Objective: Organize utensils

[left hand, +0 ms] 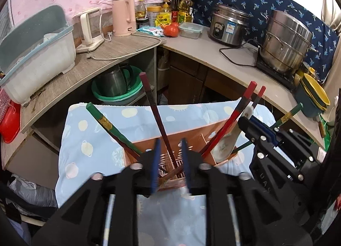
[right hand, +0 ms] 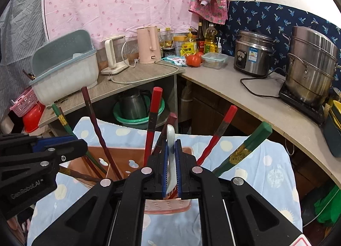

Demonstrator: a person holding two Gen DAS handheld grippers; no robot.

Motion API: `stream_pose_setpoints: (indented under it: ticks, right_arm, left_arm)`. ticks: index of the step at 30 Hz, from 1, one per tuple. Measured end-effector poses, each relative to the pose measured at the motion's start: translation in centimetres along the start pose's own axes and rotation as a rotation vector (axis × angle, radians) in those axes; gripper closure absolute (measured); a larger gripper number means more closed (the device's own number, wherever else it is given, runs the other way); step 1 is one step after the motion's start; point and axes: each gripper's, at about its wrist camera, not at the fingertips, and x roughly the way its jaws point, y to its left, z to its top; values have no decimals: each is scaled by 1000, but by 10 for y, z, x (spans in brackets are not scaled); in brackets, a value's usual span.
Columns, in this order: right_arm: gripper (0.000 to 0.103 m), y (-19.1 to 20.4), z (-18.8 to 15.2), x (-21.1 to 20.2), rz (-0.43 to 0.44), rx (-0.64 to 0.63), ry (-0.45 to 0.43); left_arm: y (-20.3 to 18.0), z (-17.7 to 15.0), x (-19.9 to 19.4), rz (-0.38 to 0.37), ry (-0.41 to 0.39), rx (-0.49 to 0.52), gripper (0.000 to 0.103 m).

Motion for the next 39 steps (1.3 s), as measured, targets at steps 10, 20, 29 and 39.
stream_pose_setpoints:
  ticks: [10, 20, 29, 39]
  right_arm:
    - [91, 6, -6, -23, 9, -2, -23]
    - [77, 15, -37, -75, 47, 29, -22]
    - [66, 20, -76, -142, 76, 63, -22]
    - [50, 20, -122, -202, 75, 86, -2]
  left_arm:
    - [-1, -5, -19, 11, -48, 10, 71]
    - [-8, -35, -57, -31, -70, 3, 70]
    - [-18, -84, -109, -61, -106, 7, 60]
    - [-34, -141, -149, -33, -146, 7, 51]
